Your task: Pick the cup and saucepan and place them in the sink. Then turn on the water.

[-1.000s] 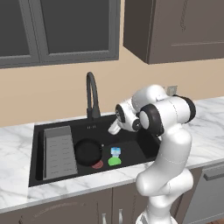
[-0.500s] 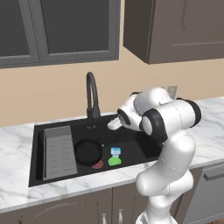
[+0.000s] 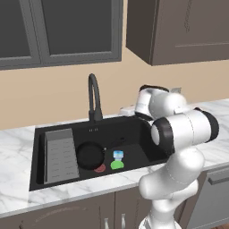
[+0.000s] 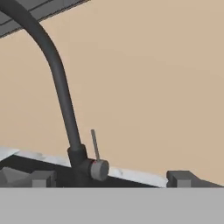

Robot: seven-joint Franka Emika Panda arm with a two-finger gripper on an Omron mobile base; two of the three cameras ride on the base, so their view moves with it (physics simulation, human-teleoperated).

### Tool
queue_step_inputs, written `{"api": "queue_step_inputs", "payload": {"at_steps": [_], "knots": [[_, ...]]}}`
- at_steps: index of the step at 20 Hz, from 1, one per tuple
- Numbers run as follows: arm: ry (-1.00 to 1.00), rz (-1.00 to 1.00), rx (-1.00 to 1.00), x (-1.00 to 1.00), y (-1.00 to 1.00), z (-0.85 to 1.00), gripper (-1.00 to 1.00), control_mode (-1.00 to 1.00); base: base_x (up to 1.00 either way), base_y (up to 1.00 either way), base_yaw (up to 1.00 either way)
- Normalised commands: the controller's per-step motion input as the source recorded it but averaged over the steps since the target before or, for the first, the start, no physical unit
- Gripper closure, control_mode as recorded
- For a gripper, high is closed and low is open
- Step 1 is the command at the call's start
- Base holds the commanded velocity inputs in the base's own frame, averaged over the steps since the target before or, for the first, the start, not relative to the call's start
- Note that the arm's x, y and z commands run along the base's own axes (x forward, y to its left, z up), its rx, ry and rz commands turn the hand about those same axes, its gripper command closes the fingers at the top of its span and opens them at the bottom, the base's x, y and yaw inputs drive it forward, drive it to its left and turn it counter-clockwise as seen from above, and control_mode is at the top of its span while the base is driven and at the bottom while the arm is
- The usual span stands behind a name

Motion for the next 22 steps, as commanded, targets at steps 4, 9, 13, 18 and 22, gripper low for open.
{"api": "queue_step_inputs", "payload": {"at_steps": [4,9,13,18,22], "knots": [[-0.11,0.0,0.13,0.11,0.24,-0.15,-1.0,-1.0,0.0,0.0,0.0],[-0.22,0.0,0.11,0.19,0.45,-0.32,-1.0,-1.0,0.0,0.0,0.0],[-0.24,0.0,0.0,0.19,0.16,-0.43,-1.0,-1.0,0.0,0.0,0.0],[-0.2,0.0,0.0,-0.03,0.01,-0.19,-1.0,-1.0,0.0,0.0,0.0],[-0.04,0.0,0.0,0.0,0.16,0.0,-1.0,-1.0,0.0,0.0,0.0]]}}
